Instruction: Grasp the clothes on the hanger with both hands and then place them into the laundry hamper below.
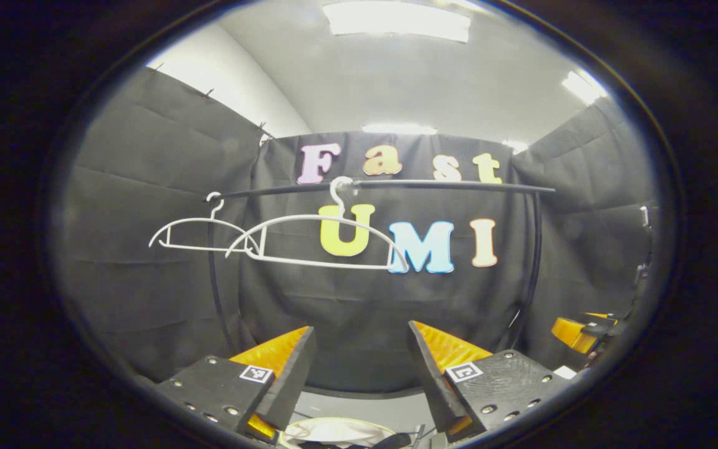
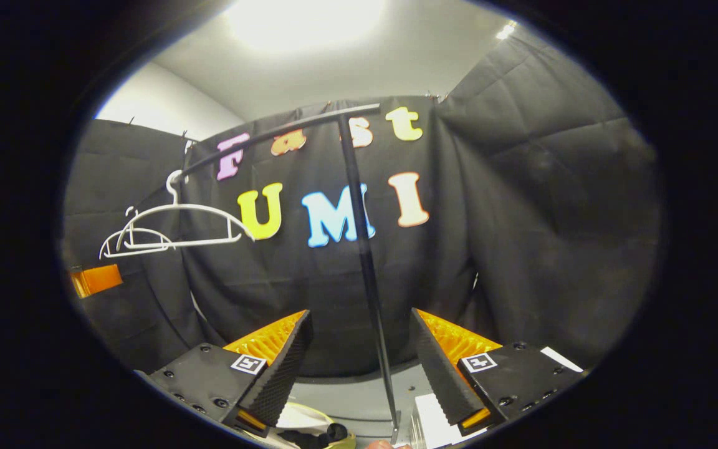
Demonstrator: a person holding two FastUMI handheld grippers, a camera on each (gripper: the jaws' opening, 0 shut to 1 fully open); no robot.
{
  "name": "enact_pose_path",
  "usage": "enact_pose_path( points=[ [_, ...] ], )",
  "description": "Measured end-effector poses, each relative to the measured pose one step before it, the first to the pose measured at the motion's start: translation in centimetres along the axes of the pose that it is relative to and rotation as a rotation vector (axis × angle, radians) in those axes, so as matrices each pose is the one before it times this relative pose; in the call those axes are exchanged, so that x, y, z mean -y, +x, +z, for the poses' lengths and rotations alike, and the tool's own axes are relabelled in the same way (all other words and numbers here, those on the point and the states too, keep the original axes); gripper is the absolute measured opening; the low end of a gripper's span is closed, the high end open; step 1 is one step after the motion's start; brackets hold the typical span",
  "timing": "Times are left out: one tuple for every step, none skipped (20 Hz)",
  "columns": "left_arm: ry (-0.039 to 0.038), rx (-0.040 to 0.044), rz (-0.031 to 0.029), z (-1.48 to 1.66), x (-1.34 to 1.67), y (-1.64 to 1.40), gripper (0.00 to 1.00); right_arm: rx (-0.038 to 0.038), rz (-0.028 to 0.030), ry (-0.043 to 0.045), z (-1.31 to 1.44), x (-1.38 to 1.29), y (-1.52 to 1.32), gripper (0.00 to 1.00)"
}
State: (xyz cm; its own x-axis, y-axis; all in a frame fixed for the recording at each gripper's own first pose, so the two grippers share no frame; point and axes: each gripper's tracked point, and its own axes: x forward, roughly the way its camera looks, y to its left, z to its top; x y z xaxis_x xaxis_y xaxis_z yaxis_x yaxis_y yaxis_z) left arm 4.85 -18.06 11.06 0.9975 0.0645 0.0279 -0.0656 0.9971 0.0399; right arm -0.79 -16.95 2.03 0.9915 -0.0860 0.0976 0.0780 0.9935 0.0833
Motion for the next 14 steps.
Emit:
enact_pose_path(
  points=[
    [-0.00087, 0.01888, -0.01091, 0.593, 0.208, -0.207, 0.85, 0.03739, -0.01541, 0.01018, 1.184, 0.315, -0.078, 0.98],
    [-0.00127, 0.0246, -0.01136, 0.96, 0.272, -0.075, 0.85, 0.03103, -0.01498, 0.00973, 0.937, 0.158, -0.171, 0.98],
    [-0.00448, 0.02172, -0.01146, 0.937, 0.066, -0.361, 0.85, 0.01913, -0.01182, 0.00642, 0.585, 0.067, -0.288, 0.98],
    [-0.01162, 0.00664, -0.00007, 0.42, -0.155, 0.001, 0.85, 0.00948, -0.01326, 0.00261, 0.416, 0.097, -0.331, 0.98],
    [-0.01146, -0.00441, -0.00798, 0.138, -0.028, -0.499, 0.85, 0.00272, -0.01657, 0.00042, 0.29, 0.18, -0.677, 0.98],
    [-0.00712, -0.00792, -0.01725, 0.076, 0.012, -0.244, 0.85, 0.01056, -0.01884, -0.00238, 0.274, 0.155, -0.307, 0.98],
    [0.00085, -0.02028, -0.02049, -0.079, -0.169, -0.48, 0.85, 0.01019, -0.02499, -0.00352, 0.308, 0.052, -0.249, 0.98],
    [0.01178, -0.01069, -0.01344, -0.23, -0.62, -0.443, 0.85, 0.01507, -0.03358, -0.00199, 0.158, 0.173, -0.174, 0.98],
    [0.02017, -0.00952, -0.00114, -0.265, -1.018, -0.338, 0.85, 0.0103, -0.02721, -0.00217, 0.062, 0.058, -0.46, 0.98],
    [0.02172, -0.01744, 0.00236, -0.637, -0.966, -0.186, 0.85, 0.00086, -0.01606, -0.00068, -0.156, -0.138, -0.396, 0.97],
    [0.01747, -0.02098, 0.00318, -0.93, -0.909, -0.049, 0.85, -0.00319, -0.01655, -0.00301, -0.019, 0.109, -0.109, 0.97],
    [0.01048, -0.02558, 0.0103, -0.915, -0.861, 0.138, 0.85, -0.00904, -0.01444, -0.00799, -0.214, -0.1, -0.065, 0.97],
    [-0.00289, -0.00388, 0.00715, -0.558, -0.486, -0.172, 0.86, -0.00259, -0.01117, -0.01082, -0.107, -0.08, -0.034, 0.97],
    [-0.01253, 0.01004, -0.00568, -0.146, -0.148, -0.038, 0.86, -0.00052, -0.00381, -0.01409, -0.103, -0.181, -0.076, 0.98]
  ],
)
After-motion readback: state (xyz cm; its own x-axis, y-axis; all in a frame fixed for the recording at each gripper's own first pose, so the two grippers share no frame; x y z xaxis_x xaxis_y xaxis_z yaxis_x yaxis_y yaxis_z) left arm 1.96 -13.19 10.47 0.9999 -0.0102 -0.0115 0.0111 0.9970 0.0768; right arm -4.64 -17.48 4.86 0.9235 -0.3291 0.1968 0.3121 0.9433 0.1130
